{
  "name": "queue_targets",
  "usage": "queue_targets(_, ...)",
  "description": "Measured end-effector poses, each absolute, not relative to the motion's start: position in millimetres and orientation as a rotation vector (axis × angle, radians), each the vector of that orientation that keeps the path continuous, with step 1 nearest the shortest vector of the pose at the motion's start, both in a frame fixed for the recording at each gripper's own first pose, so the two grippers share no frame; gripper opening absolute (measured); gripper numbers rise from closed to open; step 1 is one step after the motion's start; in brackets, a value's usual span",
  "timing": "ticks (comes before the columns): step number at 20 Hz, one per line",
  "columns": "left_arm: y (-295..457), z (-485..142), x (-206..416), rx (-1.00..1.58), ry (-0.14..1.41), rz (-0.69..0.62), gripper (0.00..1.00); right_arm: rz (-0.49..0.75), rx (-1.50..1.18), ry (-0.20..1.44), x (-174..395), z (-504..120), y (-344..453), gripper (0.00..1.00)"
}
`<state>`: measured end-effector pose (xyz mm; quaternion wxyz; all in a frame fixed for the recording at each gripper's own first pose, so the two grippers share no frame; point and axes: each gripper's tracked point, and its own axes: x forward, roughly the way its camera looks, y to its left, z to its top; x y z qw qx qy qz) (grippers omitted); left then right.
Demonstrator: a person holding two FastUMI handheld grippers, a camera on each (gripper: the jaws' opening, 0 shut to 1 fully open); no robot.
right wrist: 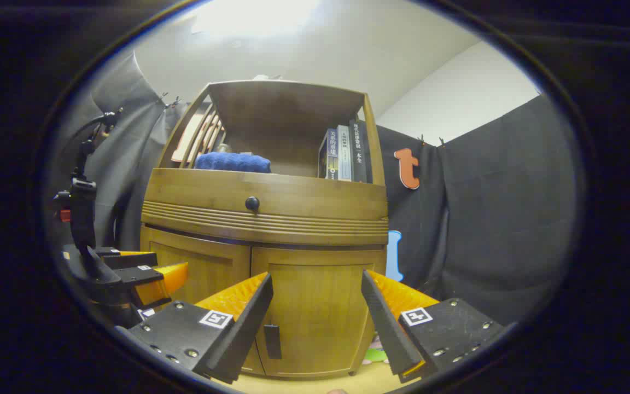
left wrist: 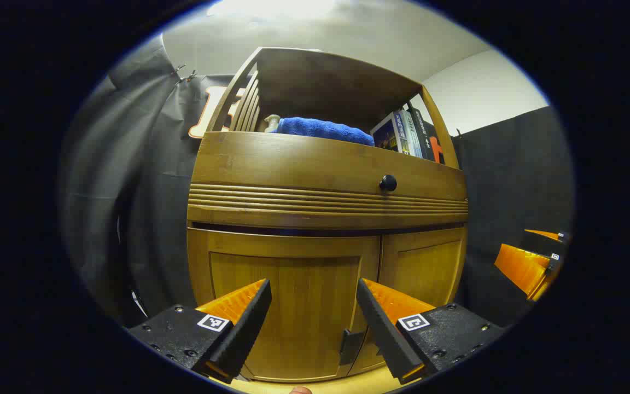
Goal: Open the right door of the double-door shoe cabinet with the right hand, and open the left door with the left hand.
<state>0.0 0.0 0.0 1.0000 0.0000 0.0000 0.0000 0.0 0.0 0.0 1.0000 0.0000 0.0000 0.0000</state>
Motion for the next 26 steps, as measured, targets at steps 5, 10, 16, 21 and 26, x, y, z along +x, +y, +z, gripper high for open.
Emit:
queue_targets(5,-5.2,4.7,-10.7,0.004,-0.028,-0.018,0.94,-0.014,-0.012,0.005,-10.8,3.5,-3.1,0.95)
queue_targets(10,-16.9,16.8,-15.9,0.011,-0.057,-0.038,0.94,-0.032,-0.007,0.003,-15.2,5.7,-10.6,0.94)
queue_targets(16,-20.4,20.8,-16.7,0.017,-0.066,-0.037,0.94,-0.043,0.0,0.009,-13.7,2.0,-18.7,0.98)
queue_targets(21,-16.2,20.2,-17.2,0.016,-0.064,-0.023,0.94,-0.046,-0.003,0.027,-8.4,-9.8,-23.7,0.98)
queue_targets(26,-0.8,8.9,-23.2,0.021,-0.036,0.011,0.94,-0.03,0.014,0.116,5.4,-52.7,-18.0,0.95)
